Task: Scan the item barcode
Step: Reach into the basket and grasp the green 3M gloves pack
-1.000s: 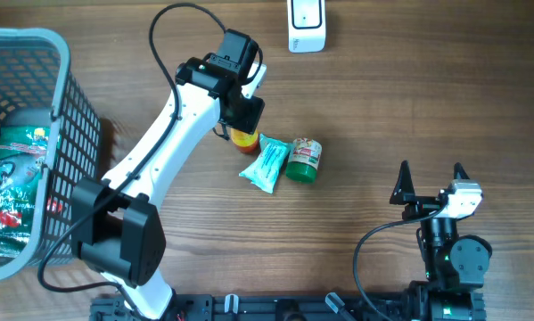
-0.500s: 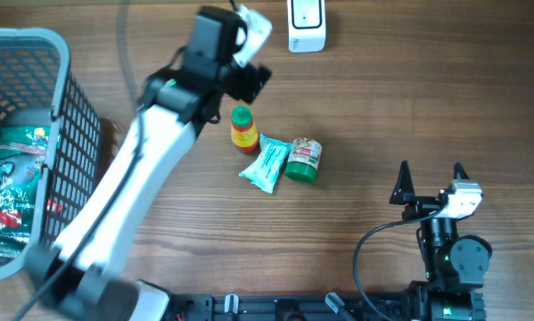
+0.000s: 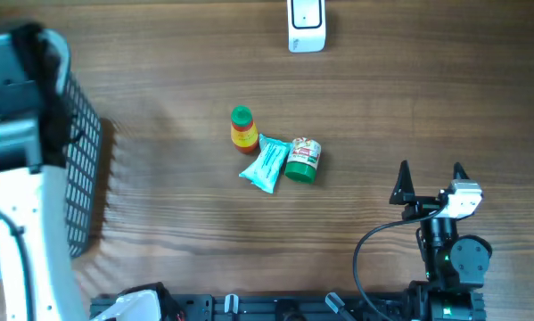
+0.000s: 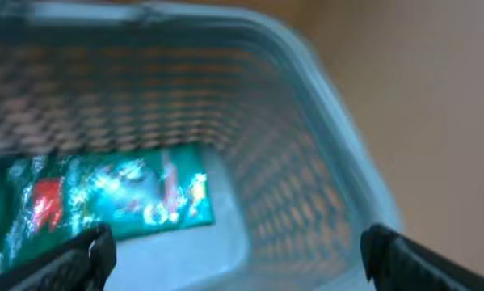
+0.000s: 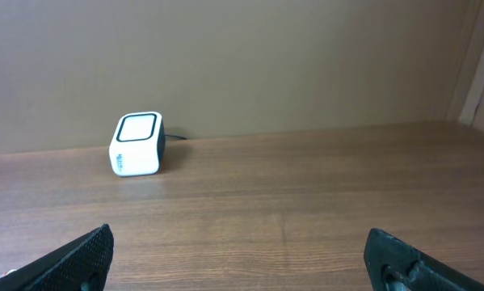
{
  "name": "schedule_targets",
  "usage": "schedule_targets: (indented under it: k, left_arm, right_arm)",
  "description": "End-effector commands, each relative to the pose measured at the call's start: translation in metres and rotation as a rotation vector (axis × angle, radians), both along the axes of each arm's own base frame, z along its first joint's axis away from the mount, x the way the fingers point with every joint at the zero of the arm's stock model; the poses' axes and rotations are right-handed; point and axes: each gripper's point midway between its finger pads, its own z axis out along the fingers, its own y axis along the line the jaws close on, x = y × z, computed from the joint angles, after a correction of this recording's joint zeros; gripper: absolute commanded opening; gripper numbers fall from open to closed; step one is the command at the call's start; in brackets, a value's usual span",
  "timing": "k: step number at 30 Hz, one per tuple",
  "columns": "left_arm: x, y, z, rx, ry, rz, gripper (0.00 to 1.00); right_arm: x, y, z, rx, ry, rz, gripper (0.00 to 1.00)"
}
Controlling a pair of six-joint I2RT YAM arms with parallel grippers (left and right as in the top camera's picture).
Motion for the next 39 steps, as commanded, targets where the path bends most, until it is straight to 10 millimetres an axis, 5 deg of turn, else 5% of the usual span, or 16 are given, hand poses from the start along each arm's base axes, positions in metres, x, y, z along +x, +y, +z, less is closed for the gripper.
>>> schedule_targets:
  k: [1, 6, 9, 18, 37, 39]
  left_arm:
    - [-0.048, 0.061, -0.027, -0.363, -0.336, 0.457, 1.00]
    - [-0.078, 0.103, -0.052, -0.507, -0.443, 0.686, 1.00]
    - [-0.092, 0.115, -0.084, -0.588, -0.431, 0.853, 1.00]
    - [-0.071, 0.113, -0.212, -0.831, -0.236, 1.156, 1.00]
    - [-0.064, 0.115, -0.362, -0.851, -0.131, 1.245, 1.00]
    - [-0.077, 0.104, -0.382, -0.852, -0.093, 1.243, 0.58]
  right_arm:
    - [0.000, 0.002, 0.001, 0.014, -0.006, 0.010, 1.00]
    - [0.000, 0.002, 0.001, 0.014, -0.006, 0.010, 1.00]
    - [0.000, 0.002, 0.001, 0.014, -0.006, 0.010, 1.00]
    - [0.000, 0.002, 0.001, 0.014, -0.006, 0.010, 0.99]
    - [0.000, 0.002, 0.001, 0.015, -0.006, 0.010, 1.00]
    - [0.000, 0.002, 0.001, 0.014, -0.006, 0.010, 1.00]
